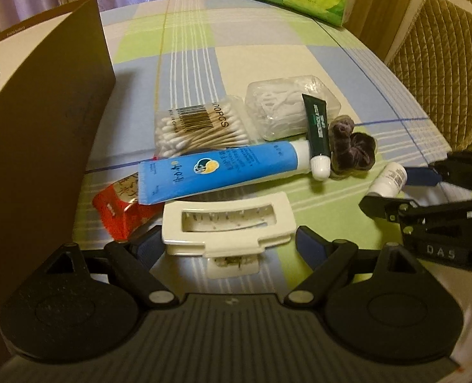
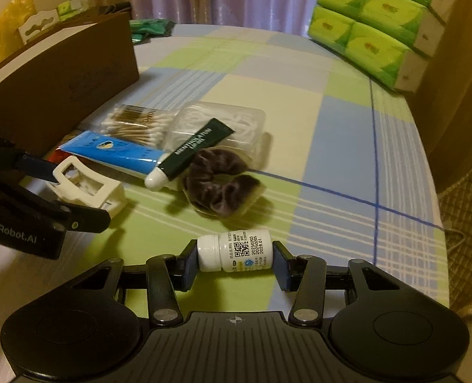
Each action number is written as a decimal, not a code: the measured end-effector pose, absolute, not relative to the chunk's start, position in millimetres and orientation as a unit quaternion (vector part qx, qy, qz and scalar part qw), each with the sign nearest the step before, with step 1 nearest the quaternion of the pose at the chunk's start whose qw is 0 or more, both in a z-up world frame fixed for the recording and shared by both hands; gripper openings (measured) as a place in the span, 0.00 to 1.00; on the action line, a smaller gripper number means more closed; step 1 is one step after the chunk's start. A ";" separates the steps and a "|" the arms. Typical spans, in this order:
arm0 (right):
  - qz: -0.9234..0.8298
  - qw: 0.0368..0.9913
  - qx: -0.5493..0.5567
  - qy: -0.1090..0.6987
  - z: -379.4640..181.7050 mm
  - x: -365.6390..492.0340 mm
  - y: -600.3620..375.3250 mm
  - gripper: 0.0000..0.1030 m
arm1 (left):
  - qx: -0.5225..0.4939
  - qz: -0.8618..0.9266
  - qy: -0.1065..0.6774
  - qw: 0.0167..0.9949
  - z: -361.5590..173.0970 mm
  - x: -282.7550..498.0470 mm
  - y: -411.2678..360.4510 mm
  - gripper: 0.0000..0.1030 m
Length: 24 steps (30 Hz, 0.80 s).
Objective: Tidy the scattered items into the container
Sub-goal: 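Grasp the white plastic clip with the left tool while the right tool grasps the pill bottle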
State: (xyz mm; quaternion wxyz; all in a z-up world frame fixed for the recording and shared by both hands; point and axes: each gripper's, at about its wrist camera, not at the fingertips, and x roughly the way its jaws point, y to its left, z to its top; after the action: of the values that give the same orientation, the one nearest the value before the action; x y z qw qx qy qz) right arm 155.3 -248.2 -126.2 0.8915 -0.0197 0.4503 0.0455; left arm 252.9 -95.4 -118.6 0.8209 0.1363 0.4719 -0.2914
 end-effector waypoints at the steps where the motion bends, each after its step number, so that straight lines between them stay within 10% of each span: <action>1: 0.045 0.892 -0.019 0.450 -126.1 154.9 -249.0 0.44 | 0.135 -0.290 0.474 0.821 -119.6 254.1 -96.9 0.83; 24: 0.047 0.890 -0.022 0.454 -125.7 151.4 -246.0 0.44 | 0.159 -0.293 0.469 0.818 -123.7 243.3 -96.4 0.83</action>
State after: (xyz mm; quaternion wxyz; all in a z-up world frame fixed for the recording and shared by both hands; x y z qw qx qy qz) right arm 151.4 -246.0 -125.7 0.8898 -0.0216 0.4535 0.0467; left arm 243.3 -96.4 -123.7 0.8175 0.1593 0.4692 -0.2935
